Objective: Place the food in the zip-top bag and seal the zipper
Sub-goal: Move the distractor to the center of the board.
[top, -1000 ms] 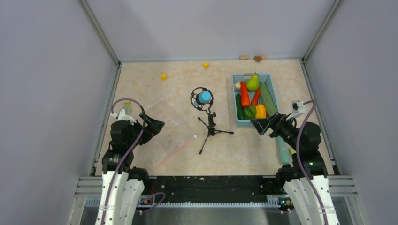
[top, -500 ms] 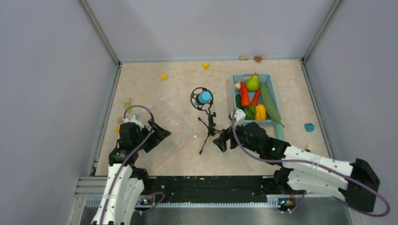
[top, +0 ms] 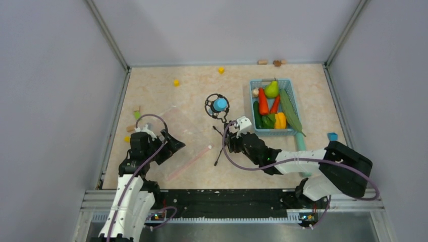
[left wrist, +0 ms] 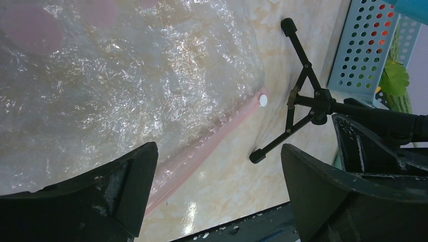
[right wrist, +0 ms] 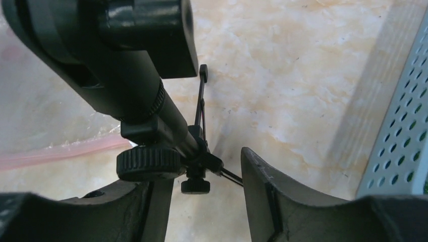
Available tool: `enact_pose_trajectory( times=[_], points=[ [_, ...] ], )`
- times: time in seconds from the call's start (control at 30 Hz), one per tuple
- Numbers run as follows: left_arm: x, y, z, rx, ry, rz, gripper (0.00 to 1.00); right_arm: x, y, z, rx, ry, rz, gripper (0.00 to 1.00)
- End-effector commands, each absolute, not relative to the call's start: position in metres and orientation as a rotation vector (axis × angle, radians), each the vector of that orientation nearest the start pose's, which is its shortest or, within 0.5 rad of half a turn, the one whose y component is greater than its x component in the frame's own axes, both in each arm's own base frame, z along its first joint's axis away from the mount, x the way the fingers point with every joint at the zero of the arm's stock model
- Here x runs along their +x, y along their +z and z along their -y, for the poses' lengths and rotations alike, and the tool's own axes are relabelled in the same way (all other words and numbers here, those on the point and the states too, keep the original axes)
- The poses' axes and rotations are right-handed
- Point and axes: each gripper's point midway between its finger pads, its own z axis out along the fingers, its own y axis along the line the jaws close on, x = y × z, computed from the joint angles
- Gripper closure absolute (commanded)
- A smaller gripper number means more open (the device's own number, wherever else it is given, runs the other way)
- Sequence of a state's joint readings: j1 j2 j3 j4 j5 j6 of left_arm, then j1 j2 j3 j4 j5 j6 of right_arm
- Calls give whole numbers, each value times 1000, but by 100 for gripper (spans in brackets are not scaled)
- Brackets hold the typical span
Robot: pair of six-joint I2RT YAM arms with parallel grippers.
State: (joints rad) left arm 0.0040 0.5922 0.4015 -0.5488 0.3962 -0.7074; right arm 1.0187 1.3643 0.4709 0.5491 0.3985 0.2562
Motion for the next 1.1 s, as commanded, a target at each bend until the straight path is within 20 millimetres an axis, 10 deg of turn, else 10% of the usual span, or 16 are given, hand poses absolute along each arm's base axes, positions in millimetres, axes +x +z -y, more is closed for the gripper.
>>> enact_pose_trajectory(
  times=[0.0, 0.4, 1.07],
  points=[
    [205, 101, 95, -570, -835, -2260, 3, 256, 117, -313, -421, 554, -1744, 52],
    [204, 97, 95, -583, -832, -2278, 3, 289, 98, -324, -307, 439, -1710, 75],
    [207, 57, 94, -678, -806, -2399, 3, 389, 85, -359, -346, 371, -1712, 80]
  ],
)
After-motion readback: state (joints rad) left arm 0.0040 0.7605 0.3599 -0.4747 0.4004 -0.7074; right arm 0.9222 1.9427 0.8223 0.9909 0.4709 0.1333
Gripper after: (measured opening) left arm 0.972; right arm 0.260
